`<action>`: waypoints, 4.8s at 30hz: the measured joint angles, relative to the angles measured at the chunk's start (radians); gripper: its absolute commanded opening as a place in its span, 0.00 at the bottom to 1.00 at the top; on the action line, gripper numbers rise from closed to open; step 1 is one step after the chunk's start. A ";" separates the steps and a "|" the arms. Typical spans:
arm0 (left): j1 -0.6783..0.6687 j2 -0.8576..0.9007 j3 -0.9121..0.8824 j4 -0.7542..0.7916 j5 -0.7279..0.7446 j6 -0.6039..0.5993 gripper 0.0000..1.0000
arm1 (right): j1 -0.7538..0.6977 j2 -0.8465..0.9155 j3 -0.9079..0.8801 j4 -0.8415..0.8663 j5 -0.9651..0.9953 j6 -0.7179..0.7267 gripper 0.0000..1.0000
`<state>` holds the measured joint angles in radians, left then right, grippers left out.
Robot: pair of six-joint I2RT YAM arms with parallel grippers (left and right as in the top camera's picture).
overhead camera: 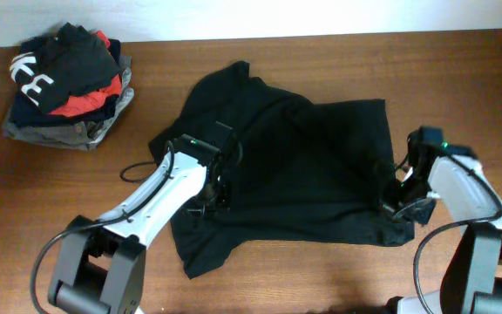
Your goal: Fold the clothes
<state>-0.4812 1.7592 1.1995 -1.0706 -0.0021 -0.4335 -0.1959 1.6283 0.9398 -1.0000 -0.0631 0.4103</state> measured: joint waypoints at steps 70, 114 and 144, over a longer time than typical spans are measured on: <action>0.146 -0.014 -0.195 0.166 -0.004 0.014 0.01 | -0.079 -0.021 0.033 -0.029 -0.185 -0.187 0.04; 0.323 0.061 -0.175 0.053 -0.034 -0.032 0.01 | -0.011 -0.039 -0.178 0.141 -0.095 0.064 0.04; 0.317 -0.124 -0.085 0.328 0.003 0.064 0.01 | -0.011 0.024 0.257 0.147 -0.191 -0.107 0.09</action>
<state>-0.1642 1.6352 1.1149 -0.7422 0.0013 -0.3695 -0.2066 1.6524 1.1969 -0.8528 -0.2543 0.3035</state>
